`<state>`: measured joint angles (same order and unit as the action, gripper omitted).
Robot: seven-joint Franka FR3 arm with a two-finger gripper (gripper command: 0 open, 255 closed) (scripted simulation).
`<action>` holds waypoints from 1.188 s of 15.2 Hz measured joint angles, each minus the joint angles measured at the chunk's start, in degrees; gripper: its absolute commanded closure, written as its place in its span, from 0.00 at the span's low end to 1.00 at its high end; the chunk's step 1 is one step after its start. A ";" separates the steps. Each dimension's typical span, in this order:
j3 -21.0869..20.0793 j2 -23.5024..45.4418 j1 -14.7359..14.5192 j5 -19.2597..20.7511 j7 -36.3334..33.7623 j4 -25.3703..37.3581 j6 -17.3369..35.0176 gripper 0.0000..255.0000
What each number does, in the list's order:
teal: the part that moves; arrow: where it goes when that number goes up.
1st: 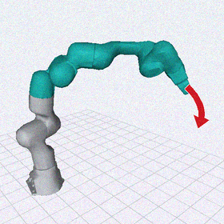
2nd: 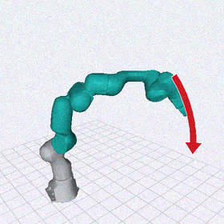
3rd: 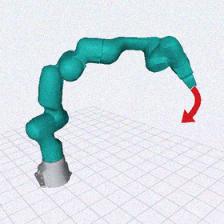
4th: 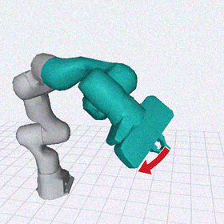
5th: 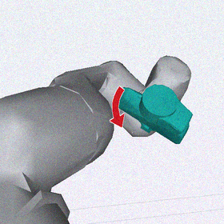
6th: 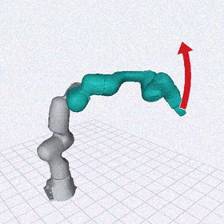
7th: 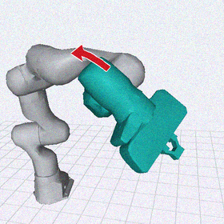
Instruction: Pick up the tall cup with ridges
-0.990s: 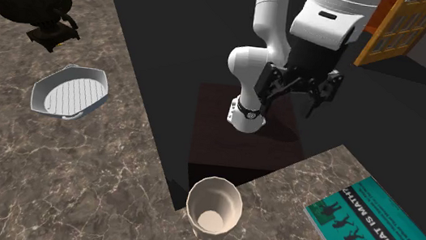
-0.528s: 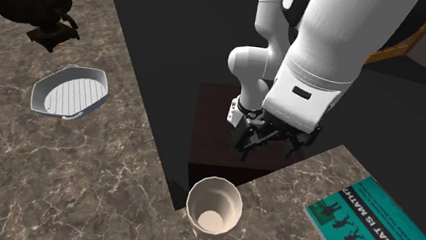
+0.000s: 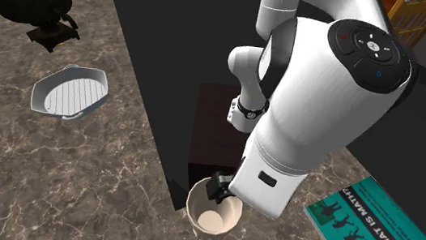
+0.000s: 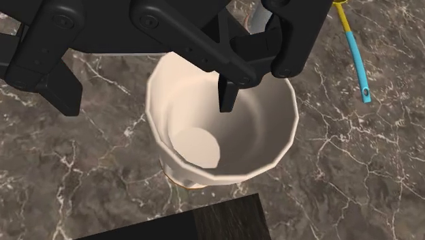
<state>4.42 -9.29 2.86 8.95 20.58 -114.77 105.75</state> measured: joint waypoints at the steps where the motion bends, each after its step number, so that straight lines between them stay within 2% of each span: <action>1: 0.06 0.61 0.03 0.04 0.06 -0.09 0.59 0.00; 7: 0.13 1.25 0.08 0.28 -0.48 -3.83 4.83 0.00; 8: 0.15 1.36 0.09 0.29 -0.48 -3.95 5.06 1.00; 18: 0.12 1.36 0.07 0.28 -0.50 -4.06 5.36 1.00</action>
<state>4.54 -7.93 2.94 9.24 20.08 -118.83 111.10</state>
